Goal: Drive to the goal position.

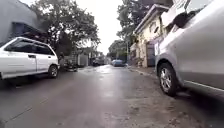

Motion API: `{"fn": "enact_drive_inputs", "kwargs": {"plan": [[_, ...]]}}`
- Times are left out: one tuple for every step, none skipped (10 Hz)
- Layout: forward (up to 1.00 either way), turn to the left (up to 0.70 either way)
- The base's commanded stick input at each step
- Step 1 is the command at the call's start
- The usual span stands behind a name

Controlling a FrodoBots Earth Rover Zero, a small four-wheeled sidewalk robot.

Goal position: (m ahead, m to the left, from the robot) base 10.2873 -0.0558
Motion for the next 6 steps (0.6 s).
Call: {"fn": "enact_drive_inputs", "kwargs": {"plan": [[1.0, 0.0], [1.0, 0.0], [1.0, 0.0], [1.0, 0.0], [1.0, 0.0], [1.0, 0.0]]}}
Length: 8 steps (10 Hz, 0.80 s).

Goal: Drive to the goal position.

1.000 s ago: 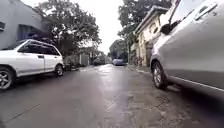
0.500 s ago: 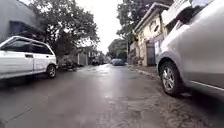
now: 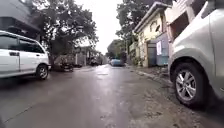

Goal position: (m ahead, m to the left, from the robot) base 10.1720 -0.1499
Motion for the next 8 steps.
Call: {"fn": "enact_drive_inputs", "kwargs": {"plan": [[1.0, 0.0], [1.0, 0.0], [1.0, 0.0], [1.0, 0.0], [1.0, 0.0], [1.0, 0.0], [1.0, 0.0], [1.0, 0.22]]}}
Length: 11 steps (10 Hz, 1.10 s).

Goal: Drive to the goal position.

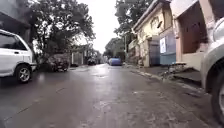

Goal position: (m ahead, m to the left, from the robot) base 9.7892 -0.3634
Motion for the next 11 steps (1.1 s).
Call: {"fn": "enact_drive_inputs", "kwargs": {"plan": [[1.0, 0.27], [1.0, 0.05], [1.0, 0.0], [1.0, 0.0], [1.0, 0.0], [1.0, 0.0], [1.0, 0.0], [1.0, 0.0], [1.0, 0.0], [1.0, 0.17], [1.0, 0.09]]}}
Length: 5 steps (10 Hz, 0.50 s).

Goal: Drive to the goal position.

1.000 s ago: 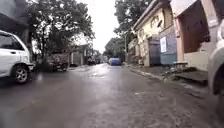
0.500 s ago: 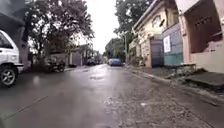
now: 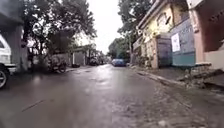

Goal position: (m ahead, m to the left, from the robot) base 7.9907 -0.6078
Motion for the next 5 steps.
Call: {"fn": "enact_drive_inputs", "kwargs": {"plan": [[1.0, 0.0], [1.0, 0.0], [1.0, 0.0], [1.0, 0.0], [1.0, 0.0]]}}
